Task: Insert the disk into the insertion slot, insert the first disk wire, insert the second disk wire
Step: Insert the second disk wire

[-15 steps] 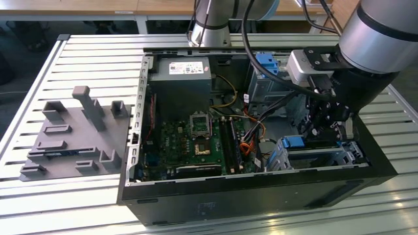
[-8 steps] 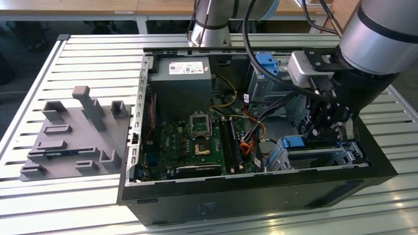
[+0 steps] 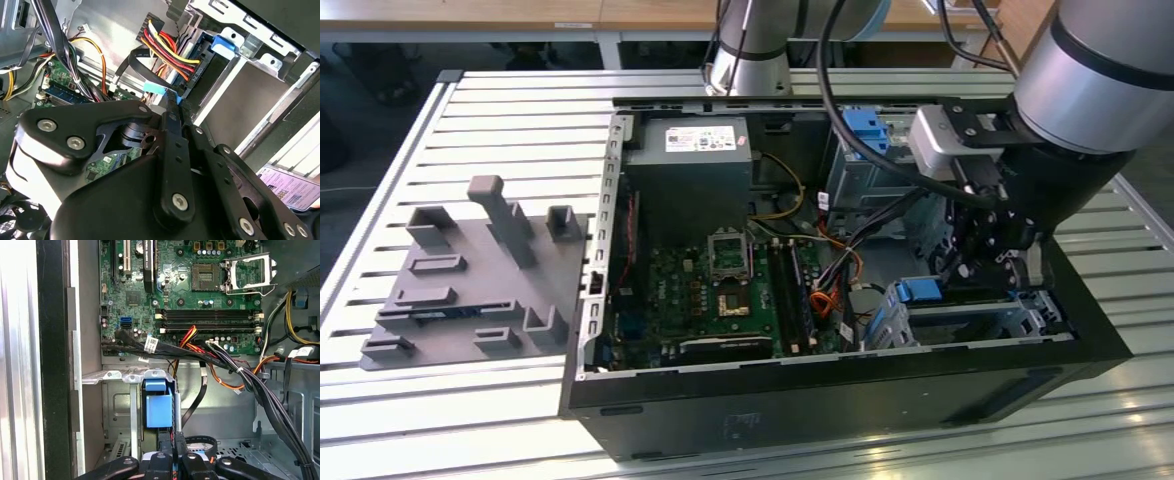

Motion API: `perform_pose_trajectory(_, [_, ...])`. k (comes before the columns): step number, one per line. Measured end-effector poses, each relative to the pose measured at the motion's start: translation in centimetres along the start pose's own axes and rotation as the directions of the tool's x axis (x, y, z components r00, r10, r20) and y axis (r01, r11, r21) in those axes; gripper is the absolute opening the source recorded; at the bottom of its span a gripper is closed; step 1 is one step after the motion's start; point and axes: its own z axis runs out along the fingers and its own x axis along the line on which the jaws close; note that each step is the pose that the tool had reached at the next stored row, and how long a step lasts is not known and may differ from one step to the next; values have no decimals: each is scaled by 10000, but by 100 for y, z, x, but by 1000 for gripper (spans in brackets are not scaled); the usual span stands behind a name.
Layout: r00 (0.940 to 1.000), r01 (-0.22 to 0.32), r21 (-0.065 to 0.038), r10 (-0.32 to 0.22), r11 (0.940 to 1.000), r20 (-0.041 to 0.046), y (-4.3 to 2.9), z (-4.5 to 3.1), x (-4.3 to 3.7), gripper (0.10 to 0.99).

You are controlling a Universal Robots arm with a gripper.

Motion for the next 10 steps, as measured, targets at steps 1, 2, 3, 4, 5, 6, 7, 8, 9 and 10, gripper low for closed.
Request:
perform_pose_trajectory(1, [10000, 0, -1, 0, 10000, 0, -1, 0, 0, 149])
perform_pose_trajectory(2, [10000, -1, -2, 1, 10000, 0, -1, -1, 0, 149])
perform_pose_trajectory(3, [10000, -2, -2, 2, 10000, 1, -1, -4, 1, 149])
perform_pose_trajectory(4, [10000, -2, -2, 2, 10000, 3, -1, -9, 0, 149])
perform_pose_trajectory(5, [10000, -1, -2, 1, 10000, 4, -2, -12, 1, 149])
perform_pose_trajectory(6, [10000, -1, -2, 1, 10000, 2, -2, -14, 2, 149])
perform_pose_trajectory(7, [10000, -1, -2, 1, 10000, -1, -2, -15, 4, 149])
perform_pose_trajectory(8, [10000, -1, -2, 1, 10000, 0, -2, -15, 9, 149])
perform_pose_trajectory(9, [10000, -1, -2, 1, 10000, -1, -2, -16, 13, 149])
perform_pose_trajectory(10, [10000, -1, -3, 1, 10000, -1, -3, -15, 18, 149])
